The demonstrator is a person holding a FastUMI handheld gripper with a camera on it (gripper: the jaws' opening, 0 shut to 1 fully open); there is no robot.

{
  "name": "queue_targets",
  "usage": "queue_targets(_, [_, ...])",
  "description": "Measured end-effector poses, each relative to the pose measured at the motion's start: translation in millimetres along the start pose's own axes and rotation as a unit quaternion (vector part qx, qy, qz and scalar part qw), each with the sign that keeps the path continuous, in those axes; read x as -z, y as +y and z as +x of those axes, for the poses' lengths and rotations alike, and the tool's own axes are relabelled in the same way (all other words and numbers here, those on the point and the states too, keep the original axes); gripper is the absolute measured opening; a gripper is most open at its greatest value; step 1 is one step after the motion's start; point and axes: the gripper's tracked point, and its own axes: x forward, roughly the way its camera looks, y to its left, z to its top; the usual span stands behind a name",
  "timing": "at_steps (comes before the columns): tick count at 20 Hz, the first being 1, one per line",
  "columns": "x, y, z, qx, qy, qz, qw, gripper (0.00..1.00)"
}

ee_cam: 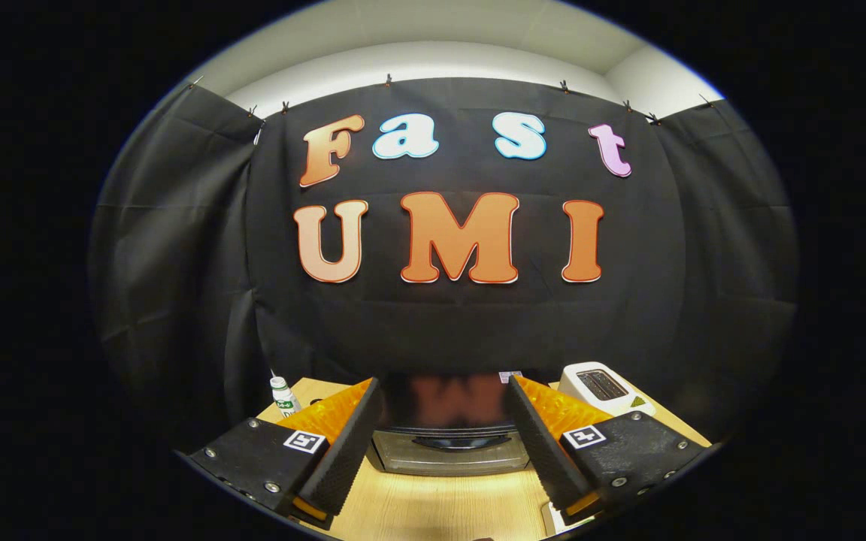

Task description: Open the toaster oven, put the food inside, and close the toaster oven door.

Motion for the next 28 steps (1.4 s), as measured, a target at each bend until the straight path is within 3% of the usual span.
queue_targets(8, [66, -37, 81, 0.039, 0.054, -0.050, 0.997, 0.99])
queue_targets(15, [113, -39, 143, 0.040, 0.105, -0.034, 0.993, 0.99])
queue_targets(21, [147, -32, 149, 0.026, 0.151, -0.044, 0.987, 1.00])
queue_targets(28, [148, -25, 140, 0.002, 0.164, -0.013, 0.986, 0.99])
